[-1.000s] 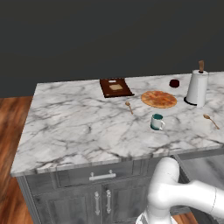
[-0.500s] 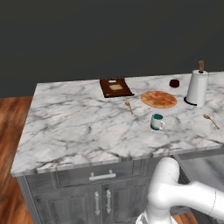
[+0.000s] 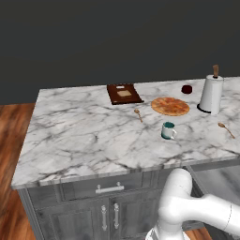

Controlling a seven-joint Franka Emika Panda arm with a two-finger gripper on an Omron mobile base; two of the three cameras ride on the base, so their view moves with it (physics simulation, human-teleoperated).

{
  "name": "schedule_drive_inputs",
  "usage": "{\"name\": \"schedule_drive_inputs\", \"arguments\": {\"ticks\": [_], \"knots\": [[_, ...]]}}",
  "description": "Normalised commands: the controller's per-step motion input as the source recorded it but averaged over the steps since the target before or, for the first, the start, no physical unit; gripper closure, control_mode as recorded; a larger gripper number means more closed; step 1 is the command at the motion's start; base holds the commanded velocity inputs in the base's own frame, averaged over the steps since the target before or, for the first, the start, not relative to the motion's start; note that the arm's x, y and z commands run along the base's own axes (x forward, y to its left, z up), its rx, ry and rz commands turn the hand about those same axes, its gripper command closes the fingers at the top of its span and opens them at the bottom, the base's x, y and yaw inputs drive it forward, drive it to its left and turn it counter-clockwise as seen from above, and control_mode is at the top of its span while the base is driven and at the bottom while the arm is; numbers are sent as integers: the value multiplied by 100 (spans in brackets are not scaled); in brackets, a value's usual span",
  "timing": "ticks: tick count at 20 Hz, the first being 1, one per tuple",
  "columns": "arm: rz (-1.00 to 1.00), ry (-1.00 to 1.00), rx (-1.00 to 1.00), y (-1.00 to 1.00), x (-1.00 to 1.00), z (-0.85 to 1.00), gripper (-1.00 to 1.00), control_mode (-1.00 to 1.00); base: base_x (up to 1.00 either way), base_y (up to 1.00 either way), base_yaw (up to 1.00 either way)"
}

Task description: Take the pizza cutter from the drawer on the right and place it on the dining counter for cutting.

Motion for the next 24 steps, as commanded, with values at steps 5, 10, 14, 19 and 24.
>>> {"name": "schedule_drive_inputs", "arguments": {"ticks": [5, 10, 14, 19, 24], "knots": [[0, 0, 0, 0, 0, 0, -100, -100, 0, 0, 0], [0, 0, 0, 0, 0, 0, 100, -100, 0, 0, 0], [0, 0, 0, 0, 0, 0, 100, -100, 0, 0, 0], [0, 0, 0, 0, 0, 0, 100, -100, 0, 0, 0], [0, 0, 0, 0, 0, 0, 100, -100, 0, 0, 0]]}}
